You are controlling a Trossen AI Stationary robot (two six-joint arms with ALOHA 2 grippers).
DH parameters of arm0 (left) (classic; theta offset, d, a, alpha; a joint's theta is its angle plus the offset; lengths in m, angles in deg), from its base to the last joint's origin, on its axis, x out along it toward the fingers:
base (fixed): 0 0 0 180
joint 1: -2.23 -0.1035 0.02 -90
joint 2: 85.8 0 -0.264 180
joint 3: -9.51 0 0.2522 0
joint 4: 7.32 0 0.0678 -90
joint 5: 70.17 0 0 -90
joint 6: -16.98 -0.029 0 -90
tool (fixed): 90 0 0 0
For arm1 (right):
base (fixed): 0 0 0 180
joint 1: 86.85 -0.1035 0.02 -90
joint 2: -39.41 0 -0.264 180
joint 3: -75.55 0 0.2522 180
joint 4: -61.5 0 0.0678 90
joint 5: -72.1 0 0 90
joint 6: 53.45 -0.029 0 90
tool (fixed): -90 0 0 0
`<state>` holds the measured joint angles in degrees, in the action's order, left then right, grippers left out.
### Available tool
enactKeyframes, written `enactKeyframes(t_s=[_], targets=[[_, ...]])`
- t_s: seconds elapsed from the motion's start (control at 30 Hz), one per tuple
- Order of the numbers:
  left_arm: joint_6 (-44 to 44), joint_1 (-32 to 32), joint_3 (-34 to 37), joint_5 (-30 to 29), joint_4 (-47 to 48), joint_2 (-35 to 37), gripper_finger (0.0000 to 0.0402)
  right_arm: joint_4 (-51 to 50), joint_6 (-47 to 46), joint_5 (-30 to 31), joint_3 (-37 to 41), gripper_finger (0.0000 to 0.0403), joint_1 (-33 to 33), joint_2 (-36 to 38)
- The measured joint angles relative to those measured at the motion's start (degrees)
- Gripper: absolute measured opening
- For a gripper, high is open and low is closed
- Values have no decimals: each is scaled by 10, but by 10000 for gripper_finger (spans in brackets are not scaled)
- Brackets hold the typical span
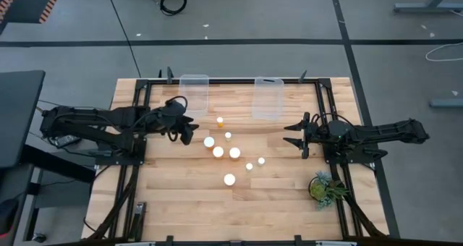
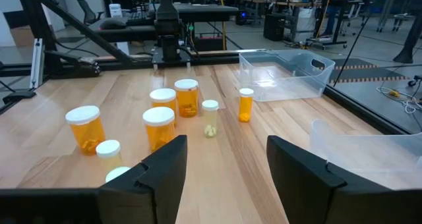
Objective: Pick and place medicine bottles into bin by pill shape (circle, oval)
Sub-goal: Put the orange capsule bottle into the left transparent bin
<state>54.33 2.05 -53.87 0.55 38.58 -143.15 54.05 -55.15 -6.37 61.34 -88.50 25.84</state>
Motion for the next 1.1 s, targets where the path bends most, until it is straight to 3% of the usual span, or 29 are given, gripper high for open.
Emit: enactKeyframes(t_s=[0.27,0.57,0.8,1.1], targets=[[-23,-5,-94,21,73,-99,238,-4,0,0,0,216,0,0],[-42,-14,-200,47,178,-209,241,-7,0,0,0,216,0,-1],[-68,-14,-214,101,185,-260,243,-7,0,0,0,216,0,-1],[-150,-11,-214,102,209,-321,247,-7,0,0,0,216,0,-1]])
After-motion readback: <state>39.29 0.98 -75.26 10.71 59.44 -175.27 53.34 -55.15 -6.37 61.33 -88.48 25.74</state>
